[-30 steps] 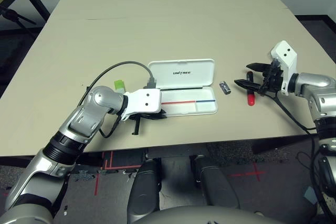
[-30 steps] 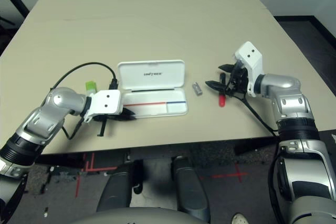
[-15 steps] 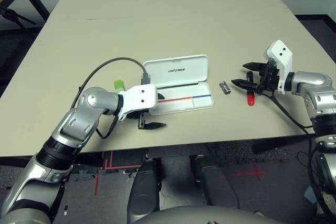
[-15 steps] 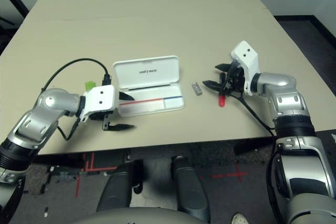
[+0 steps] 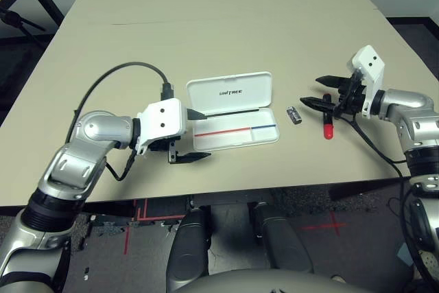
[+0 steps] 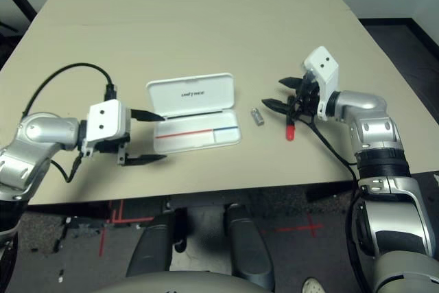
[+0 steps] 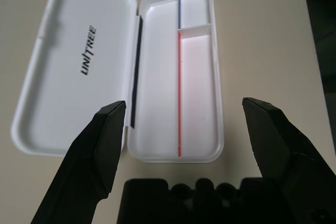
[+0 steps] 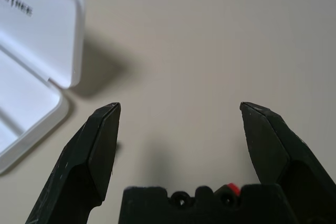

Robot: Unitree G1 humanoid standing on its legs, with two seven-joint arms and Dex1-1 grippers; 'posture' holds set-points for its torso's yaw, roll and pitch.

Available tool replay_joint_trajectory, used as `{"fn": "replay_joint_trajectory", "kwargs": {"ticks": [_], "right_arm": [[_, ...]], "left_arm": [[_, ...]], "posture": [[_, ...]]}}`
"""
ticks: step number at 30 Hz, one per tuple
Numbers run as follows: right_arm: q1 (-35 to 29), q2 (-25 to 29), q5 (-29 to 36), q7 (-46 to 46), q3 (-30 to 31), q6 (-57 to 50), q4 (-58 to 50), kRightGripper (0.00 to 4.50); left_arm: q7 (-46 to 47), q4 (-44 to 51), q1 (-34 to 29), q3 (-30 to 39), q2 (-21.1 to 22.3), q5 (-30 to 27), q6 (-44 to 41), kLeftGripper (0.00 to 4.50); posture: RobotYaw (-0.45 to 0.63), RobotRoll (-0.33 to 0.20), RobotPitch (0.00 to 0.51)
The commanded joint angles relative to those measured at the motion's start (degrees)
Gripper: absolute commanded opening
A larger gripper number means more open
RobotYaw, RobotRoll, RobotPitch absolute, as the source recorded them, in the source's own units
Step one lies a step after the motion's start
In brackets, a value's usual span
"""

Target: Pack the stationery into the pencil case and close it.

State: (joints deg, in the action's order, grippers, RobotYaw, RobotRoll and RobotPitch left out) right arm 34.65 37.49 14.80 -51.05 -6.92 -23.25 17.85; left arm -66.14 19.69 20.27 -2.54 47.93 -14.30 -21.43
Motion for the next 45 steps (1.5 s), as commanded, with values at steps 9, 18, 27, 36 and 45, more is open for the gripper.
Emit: {"fn": "replay_joint_trajectory", "kwargs": {"ticks": [9, 18, 27, 36, 45], "right_arm": [[-0.83, -1.32, 3.64, 20.56, -3.58, -38.85, -21.35, 4.5], [0.66, -3.12, 2.78, 28.97, -3.77, -52.56, -24.96, 4.5], [-0.62, -5.97, 2.7, 34.43, -6.32, -62.02, -29.52, 4.5], [-2.58, -8.89, 1.78, 38.05, -8.11, -69.24, -35.06, 4.5], [-6.46, -8.39, 0.18, 39.14, -7.38, -65.95, -33.1, 4.5]], "left_arm": [[-2.56, 2.43, 0.9, 1.17, 4.45, -2.9, 1.32, 4.46], [-2.09, 2.11, 4.84, 2.97, 4.24, -6.07, -0.29, 4.46], [-0.54, 3.95, 5.94, 5.08, 4.58, -9.86, -3.26, 4.46], [0.86, 4.76, 6.75, 5.12, 4.19, -11.38, -3.89, 4.46], [2.11, 5.52, 7.2, 4.28, 3.55, -11.79, -3.97, 4.46]], "posture": [[-0.05, 0.0, 0.203], [-0.04, 0.0, 0.207], [-0.03, 0.0, 0.215], [-0.03, 0.0, 0.218], [-0.03, 0.0, 0.217]]}}
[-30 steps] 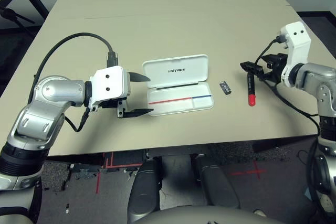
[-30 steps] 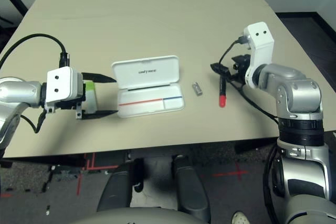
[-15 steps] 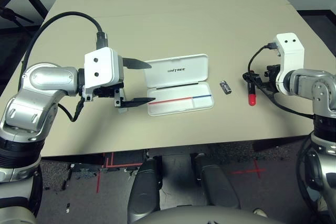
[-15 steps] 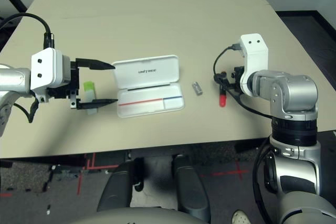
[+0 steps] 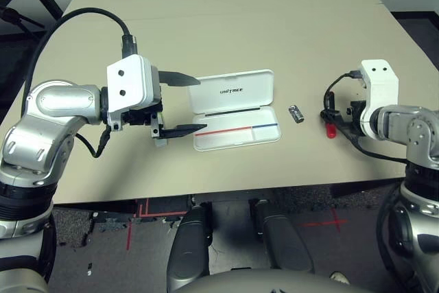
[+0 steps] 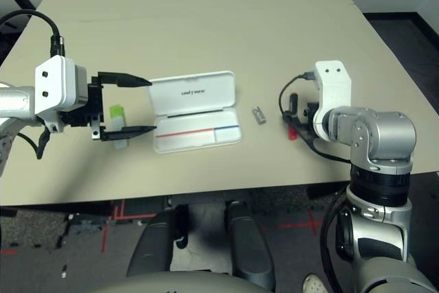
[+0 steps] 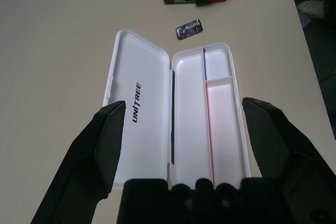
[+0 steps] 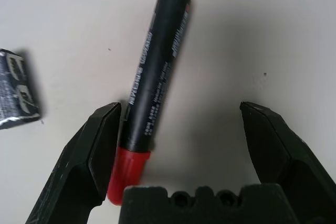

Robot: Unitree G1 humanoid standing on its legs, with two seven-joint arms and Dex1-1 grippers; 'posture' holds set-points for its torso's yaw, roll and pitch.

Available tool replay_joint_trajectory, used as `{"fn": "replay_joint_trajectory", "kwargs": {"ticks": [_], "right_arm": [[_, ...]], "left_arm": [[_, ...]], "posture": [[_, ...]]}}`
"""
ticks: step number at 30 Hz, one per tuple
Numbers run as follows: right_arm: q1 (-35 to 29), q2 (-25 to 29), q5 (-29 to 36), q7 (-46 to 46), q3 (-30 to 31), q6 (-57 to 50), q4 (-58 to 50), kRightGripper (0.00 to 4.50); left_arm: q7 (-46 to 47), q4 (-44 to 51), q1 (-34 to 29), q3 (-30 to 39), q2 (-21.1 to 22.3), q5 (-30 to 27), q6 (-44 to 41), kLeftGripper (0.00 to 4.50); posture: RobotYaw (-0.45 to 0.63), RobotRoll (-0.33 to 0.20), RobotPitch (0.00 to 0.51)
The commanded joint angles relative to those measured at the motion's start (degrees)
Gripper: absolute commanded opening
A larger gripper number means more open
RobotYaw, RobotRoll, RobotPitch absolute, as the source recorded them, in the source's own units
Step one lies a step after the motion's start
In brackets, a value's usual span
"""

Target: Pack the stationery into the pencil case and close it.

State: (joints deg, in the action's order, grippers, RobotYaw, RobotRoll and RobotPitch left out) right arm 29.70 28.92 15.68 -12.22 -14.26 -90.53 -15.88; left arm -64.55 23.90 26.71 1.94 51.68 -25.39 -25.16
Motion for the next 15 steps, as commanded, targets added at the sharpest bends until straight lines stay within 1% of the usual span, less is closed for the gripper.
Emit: {"fn": "replay_joint_trajectory", "kwargs": {"ticks": [1, 15], "right_arm": [[-1.63, 0.02, -0.81, 0.33, -0.06, 1.91, 1.05, 4.5], [-0.8, -1.96, -1.73, 0.55, 1.78, 11.44, 9.38, 4.5]], "left_arm": [[0.61, 1.35, 0.77, -0.25, -0.22, -0.73, -0.25, 4.46], [1.17, 1.86, 0.8, -0.39, 0.06, -0.79, -0.38, 4.46]], "posture": [[-0.03, 0.0, 0.217], [-0.02, 0.0, 0.21]]}}
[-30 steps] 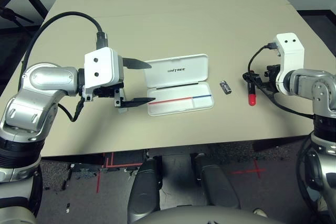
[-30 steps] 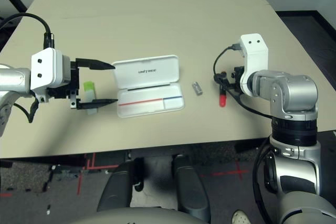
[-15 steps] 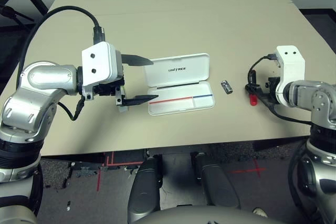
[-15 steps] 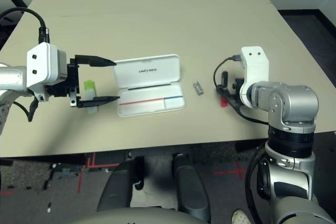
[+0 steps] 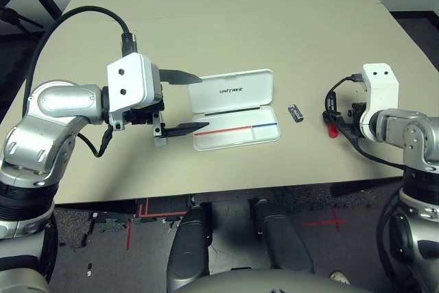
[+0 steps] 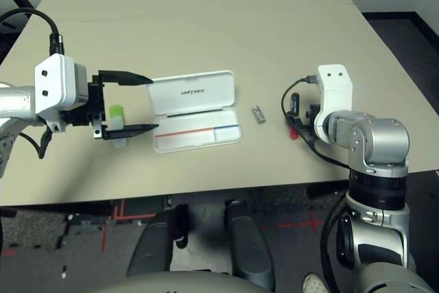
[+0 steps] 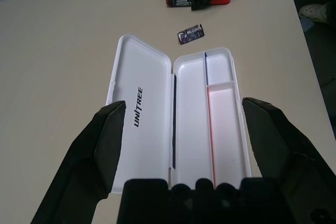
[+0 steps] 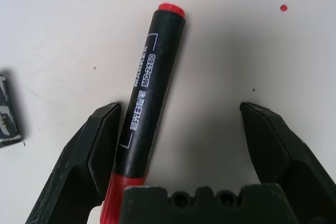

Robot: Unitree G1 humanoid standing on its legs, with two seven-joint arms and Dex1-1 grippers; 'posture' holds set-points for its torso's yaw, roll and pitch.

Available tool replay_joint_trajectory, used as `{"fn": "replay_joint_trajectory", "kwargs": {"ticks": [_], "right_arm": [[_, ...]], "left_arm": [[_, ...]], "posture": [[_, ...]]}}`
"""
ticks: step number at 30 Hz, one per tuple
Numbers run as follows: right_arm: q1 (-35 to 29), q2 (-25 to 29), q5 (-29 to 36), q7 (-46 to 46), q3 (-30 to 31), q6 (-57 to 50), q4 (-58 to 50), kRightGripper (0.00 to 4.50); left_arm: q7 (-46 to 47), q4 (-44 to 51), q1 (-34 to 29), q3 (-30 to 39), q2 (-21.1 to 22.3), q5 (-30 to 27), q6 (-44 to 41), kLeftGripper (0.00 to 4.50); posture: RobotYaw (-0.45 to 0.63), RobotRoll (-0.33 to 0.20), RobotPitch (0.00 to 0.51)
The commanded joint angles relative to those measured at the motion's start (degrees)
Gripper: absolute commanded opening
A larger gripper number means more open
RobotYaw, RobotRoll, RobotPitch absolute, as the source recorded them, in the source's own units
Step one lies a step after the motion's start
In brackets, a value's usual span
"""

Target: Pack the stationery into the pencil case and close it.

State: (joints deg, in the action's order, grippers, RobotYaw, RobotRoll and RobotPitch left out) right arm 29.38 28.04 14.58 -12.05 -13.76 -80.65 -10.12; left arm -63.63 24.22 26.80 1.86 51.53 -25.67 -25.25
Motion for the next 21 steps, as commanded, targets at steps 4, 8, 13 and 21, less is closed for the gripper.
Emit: {"fn": "replay_joint_trajectory", "kwargs": {"ticks": [4, 8, 13, 21], "right_arm": [[-0.51, -1.64, -0.77, 0.43, 1.41, 2.54, 4.52, 4.11], [-0.09, -1.48, -0.69, 0.24, 1.11, 1.72, 4.4, 2.84], [1.26, 0.58, -0.12, -1.21, 1.33, 0.78, 4.58, 0.95], [4.91, 11.65, 2.58, -11.99, 7.25, 4.37, 5.1, 0.5]], "left_arm": [[0.15, 1.66, 0.56, -0.21, 0.46, -0.49, -0.31, 4.5], [-0.02, 1.6, 0.55, -0.24, 0.69, -0.36, -0.26, 4.5], [-0.19, 1.46, 0.65, -0.47, 0.7, -0.24, -0.1, 4.5], [-0.41, 1.36, 0.75, -0.76, 0.72, -0.1, 0.2, 4.5]], "posture": [[-0.01, 0.0, 0.208], [-0.01, 0.0, 0.207], [-0.01, 0.0, 0.205], [-0.01, 0.0, 0.199]]}}
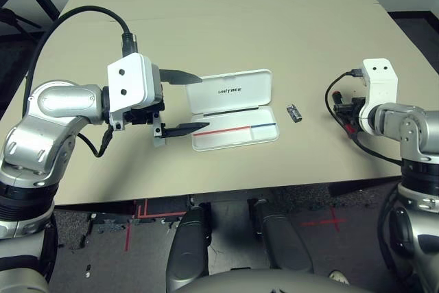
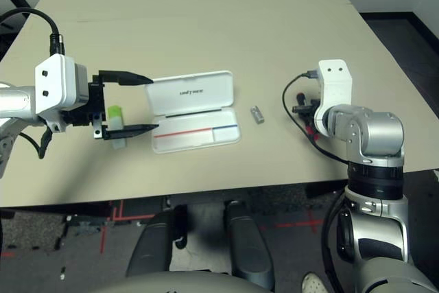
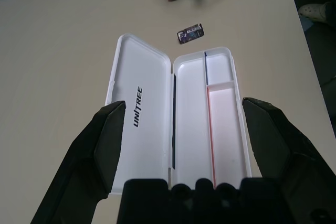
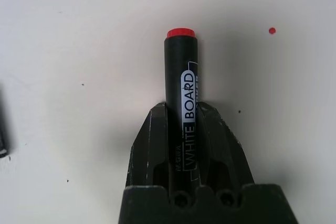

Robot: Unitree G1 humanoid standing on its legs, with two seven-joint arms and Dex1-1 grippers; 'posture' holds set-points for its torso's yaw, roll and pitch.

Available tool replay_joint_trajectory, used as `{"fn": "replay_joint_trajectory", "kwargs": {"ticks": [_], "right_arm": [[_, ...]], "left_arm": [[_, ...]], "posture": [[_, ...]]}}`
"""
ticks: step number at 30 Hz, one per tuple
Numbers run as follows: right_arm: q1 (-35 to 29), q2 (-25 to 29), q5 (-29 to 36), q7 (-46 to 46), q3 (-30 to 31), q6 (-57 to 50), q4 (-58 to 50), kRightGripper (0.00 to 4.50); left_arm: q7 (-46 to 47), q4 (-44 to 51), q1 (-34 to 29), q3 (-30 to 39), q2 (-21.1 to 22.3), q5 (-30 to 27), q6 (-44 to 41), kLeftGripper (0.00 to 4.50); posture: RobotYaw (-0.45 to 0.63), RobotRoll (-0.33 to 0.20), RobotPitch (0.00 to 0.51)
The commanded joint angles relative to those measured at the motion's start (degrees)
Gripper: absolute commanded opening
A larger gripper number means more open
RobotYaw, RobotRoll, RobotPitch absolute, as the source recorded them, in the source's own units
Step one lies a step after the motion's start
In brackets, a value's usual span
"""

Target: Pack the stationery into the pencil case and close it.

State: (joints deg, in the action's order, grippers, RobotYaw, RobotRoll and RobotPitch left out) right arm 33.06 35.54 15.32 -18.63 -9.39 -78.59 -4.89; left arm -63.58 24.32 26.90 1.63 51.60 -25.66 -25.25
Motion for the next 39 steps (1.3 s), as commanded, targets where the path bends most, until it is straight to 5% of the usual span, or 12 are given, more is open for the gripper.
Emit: {"fn": "replay_joint_trajectory", "kwargs": {"ticks": [1, 7, 13, 25, 39], "right_arm": [[1.68, 6.62, 2.53, -8.81, 4.79, 4.28, -0.28, 0.5], [4.51, 19.58, 3.05, -31.39, 15.2, 22.51, 0.81, 0.5], [9.86, 22.77, 0.01, -49.23, 22.13, 39.12, 6.12, 0.5], [21.55, 12.32, -4.48, -71.27, 31.81, 57.56, 13.8, 0.5], [25.36, -2.45, -12.95, -69.82, 35.83, 68.34, 25.15, 0.5]], "left_arm": [[-0.52, 1.2, 0.7, -0.56, 0.68, -0.1, 0.23, 4.5], [-1.06, 0.89, 0.98, -0.61, 1.34, -0.08, 0.16, 4.5], [-1.34, 0.94, 0.38, -0.72, 2.17, 0.17, 0.25, 4.5], [-1.72, 0.61, 0.95, -0.84, 3.04, 0.61, 0.18, 4.5], [-0.76, 1.91, 0.02, -0.35, 4.07, 0.43, -0.5, 4.5]], "posture": [[-0.01, 0.0, 0.197], [-0.02, 0.0, 0.189], [-0.02, 0.0, 0.183], [0.0, 0.0, 0.178], [0.03, 0.0, 0.175]]}}
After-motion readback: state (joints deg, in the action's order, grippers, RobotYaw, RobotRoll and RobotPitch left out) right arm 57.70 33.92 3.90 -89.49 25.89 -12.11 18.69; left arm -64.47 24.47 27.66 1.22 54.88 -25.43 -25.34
